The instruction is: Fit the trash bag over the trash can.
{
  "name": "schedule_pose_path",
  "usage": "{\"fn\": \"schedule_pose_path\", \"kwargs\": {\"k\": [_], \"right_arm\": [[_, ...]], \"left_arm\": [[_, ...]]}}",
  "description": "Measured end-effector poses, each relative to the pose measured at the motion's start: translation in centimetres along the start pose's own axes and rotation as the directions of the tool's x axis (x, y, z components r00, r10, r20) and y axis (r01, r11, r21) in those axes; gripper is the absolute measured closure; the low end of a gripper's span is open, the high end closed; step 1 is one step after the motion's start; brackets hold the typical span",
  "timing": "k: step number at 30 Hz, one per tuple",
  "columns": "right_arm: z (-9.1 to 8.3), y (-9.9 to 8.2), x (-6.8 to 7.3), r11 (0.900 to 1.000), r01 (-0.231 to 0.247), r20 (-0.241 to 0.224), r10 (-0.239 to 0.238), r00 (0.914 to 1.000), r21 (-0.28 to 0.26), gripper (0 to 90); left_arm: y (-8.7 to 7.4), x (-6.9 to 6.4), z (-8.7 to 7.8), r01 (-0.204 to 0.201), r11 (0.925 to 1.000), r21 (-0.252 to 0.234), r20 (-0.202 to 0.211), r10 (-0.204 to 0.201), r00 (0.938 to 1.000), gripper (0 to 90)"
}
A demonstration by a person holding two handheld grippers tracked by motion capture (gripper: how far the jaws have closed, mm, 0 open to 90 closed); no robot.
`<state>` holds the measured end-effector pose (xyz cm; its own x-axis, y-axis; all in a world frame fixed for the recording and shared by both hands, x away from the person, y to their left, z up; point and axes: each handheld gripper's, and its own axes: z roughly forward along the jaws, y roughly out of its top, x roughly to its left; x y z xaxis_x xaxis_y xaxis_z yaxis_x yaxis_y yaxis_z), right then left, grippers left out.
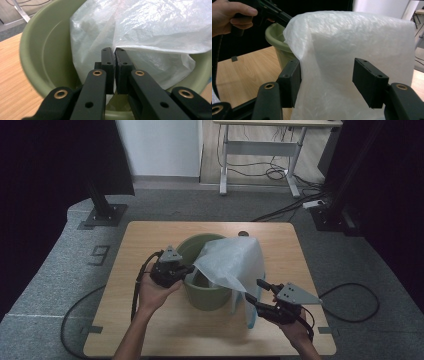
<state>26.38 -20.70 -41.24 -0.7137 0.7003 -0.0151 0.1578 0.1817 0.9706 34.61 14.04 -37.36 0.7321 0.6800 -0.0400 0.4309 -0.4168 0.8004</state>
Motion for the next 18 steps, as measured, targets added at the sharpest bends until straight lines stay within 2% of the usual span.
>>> {"fn": "schedule_pose_path", "kwargs": {"k": [9, 12, 18], "right_arm": [[-1.4, -0.4, -2.1, 0.9981, -0.050, 0.049, 0.051, 0.9975, -0.036, 36.9], [-1.6, -0.5, -3.0, 0.9990, -0.040, 0.087, 0.041, 0.9954, -0.018, 36.5], [-0.8, -1.6, -5.1, 0.9960, -0.089, 0.124, 0.086, 0.9885, 0.014, 35.2]], "left_arm": [[0.0, 0.5, 0.1, 0.019, 0.9998, -0.009, -0.008, -0.019, 0.9998, 86.4], [-0.1, 1.0, 0.1, 0.040, 0.9991, -0.014, -0.011, -0.040, 0.9991, 86.6], [-0.3, 1.7, 0.0, 0.045, 0.9990, -0.006, -0.008, -0.045, 0.9990, 89.1]]}}
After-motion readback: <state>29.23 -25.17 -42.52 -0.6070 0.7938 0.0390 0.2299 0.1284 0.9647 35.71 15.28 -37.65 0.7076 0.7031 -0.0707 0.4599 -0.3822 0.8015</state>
